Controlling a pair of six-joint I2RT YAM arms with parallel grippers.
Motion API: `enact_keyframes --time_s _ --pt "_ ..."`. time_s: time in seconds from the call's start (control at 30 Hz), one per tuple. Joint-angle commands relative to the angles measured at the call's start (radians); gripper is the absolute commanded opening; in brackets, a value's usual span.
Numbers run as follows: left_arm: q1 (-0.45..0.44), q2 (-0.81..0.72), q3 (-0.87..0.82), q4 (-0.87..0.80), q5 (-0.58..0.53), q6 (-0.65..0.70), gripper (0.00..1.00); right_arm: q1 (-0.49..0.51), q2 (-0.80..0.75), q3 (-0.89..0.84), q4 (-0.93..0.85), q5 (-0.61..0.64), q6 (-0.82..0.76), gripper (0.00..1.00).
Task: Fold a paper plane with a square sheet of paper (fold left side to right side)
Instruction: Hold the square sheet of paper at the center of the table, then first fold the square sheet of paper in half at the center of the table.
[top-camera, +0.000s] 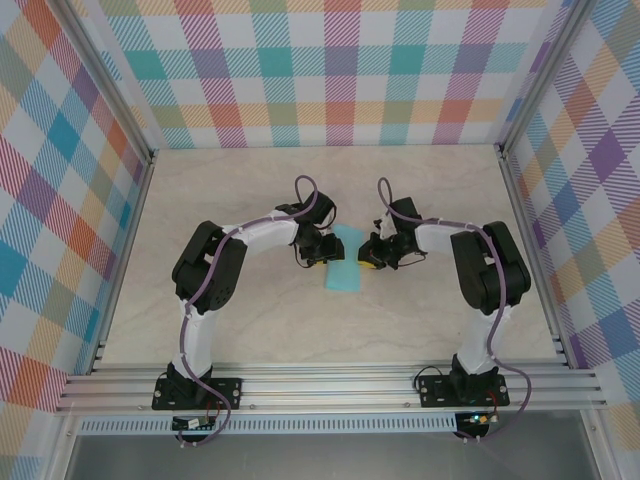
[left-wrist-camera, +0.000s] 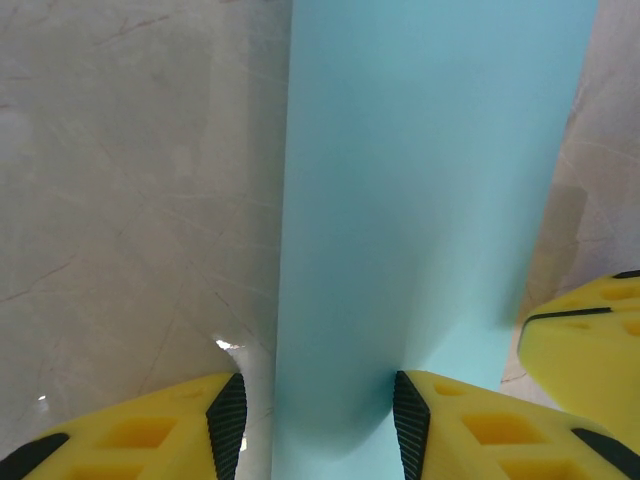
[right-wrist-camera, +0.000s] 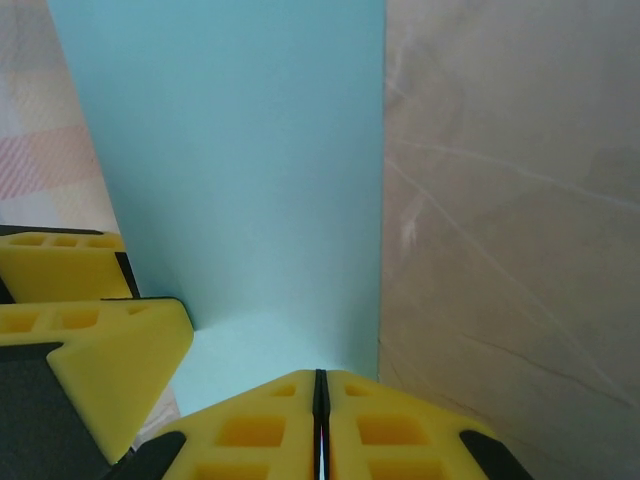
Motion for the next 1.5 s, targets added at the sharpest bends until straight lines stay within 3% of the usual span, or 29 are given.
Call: enact_keyframes --time_s 0.0,0.47,0.8,1.07,1.27,1.47 --pt "-0.021 0.046 0.01 0.009 -0.013 -0.005 0.45 0.011 0.032 0.041 0.013 -0.024 0.002 0.08" --pt "-0.019 0.018 0.017 -0.001 -0.016 0.006 0.46 0.021 0.094 0.045 -0.092 0.079 -0.039 0.08" --pt "0.007 -0.135 0.029 -0.058 -0.058 0.051 0.54 0.021 0.127 0.041 -0.093 0.083 -0.042 0.08" --pt "0.006 -0.129 -0.02 0.051 0.126 0.025 0.36 0.021 0.131 0.041 -0.093 0.085 -0.044 0.08" --pt "0.006 -0.06 -0.021 0.103 0.187 -0.001 0.35 0.023 0.131 0.044 -0.096 0.084 -0.047 0.08" --pt "0.005 -0.026 -0.022 0.047 0.1 0.021 0.34 0.023 0.13 0.049 -0.107 0.092 -0.051 0.08"
